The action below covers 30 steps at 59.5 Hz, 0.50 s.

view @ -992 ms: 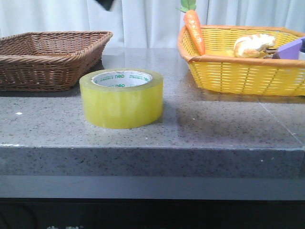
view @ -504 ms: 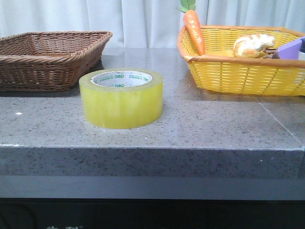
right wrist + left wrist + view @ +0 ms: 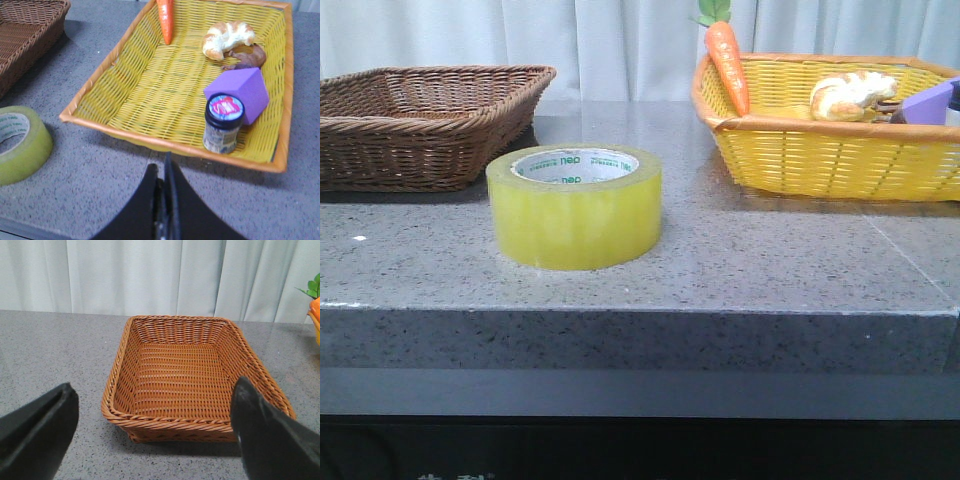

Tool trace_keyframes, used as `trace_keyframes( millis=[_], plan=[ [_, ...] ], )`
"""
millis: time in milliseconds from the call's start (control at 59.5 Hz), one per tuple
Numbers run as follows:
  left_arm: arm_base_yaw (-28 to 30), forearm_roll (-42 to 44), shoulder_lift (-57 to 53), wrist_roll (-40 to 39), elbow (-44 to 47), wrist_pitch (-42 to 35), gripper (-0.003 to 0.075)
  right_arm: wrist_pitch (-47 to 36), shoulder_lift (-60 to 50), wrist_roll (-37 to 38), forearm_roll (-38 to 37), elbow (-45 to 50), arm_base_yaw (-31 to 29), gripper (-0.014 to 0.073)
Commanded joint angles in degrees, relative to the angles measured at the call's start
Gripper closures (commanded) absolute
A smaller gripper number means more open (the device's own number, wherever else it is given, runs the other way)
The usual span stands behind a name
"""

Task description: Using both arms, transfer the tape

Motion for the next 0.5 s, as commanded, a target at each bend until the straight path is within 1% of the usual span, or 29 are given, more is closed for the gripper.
trace_keyframes(
  millis=[0, 118, 235, 387, 454, 488],
  plan=[
    [0.1, 0.2, 0.5, -0.2, -2.0, -4.7, 0.0122, -6.6, -5.7, 0.0, 0.4, 4.2, -0.5, 0.0683],
    [0.1, 0.2, 0.5, -0.2, -2.0, -4.7, 0.0122, -9.4, -14.3, 0.0, 0.4, 11.9, -0.4, 0.0683],
    [0.1, 0.2, 0.5, -0.2, -2.0, -4.7, 0.0122, -11.8, -19.1, 0.0, 0.4, 17.0, -0.4, 0.0683],
    [-0.2, 0.2, 0.5, -0.2, -2.0, -3.6, 0.0122, -14.1, -20.4, 0.0, 0.4, 18.2, -0.4, 0.0683],
    [-1.3, 0.2, 1.2, -0.1, -2.7, -0.9, 0.0122, -14.0, -20.4, 0.0, 0.4, 18.2, -0.4, 0.0683],
    [-2.7, 0.2, 2.4, 0.0, -3.9, 1.9, 0.0122, -13.9, -20.4, 0.0, 0.4, 18.2, -0.4, 0.0683]
  ],
)
